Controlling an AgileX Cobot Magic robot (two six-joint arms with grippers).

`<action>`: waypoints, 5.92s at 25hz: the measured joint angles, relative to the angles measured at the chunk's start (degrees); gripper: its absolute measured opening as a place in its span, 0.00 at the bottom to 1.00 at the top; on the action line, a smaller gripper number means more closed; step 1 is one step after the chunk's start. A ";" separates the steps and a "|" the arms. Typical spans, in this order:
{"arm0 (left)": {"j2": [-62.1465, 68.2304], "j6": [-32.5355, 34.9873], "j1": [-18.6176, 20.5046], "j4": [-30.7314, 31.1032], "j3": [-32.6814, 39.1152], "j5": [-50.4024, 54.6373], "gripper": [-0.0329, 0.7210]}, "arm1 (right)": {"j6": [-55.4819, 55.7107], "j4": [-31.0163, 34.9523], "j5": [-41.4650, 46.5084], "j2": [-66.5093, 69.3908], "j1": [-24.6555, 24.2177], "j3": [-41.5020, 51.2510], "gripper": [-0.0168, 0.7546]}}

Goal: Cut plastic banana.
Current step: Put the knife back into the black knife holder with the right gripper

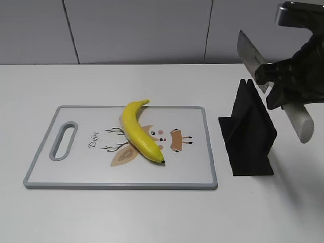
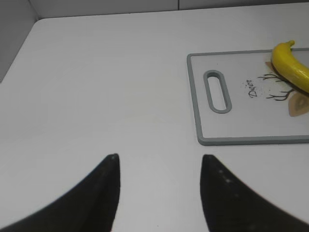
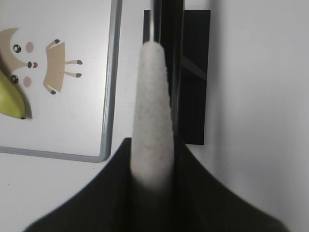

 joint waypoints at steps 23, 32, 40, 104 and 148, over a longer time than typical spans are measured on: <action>0.00 -0.17 0.00 0.27 0.00 0.00 0.73 | 2.50 -2.72 -1.38 2.98 0.00 0.06 0.25; 0.00 -0.17 0.00 0.32 0.00 0.00 0.73 | 2.57 -2.72 -1.69 7.35 0.00 0.06 0.25; 0.00 -0.22 0.00 0.32 0.00 0.00 0.73 | 1.02 -2.72 -2.49 8.11 0.00 0.06 0.25; 0.00 -0.28 0.00 0.38 0.02 -0.33 0.73 | -25.93 1.71 14.45 -81.37 0.00 28.90 0.79; 0.00 -0.28 0.00 0.43 0.02 -0.34 0.73 | -26.38 2.21 14.78 -82.12 -17.65 28.90 0.79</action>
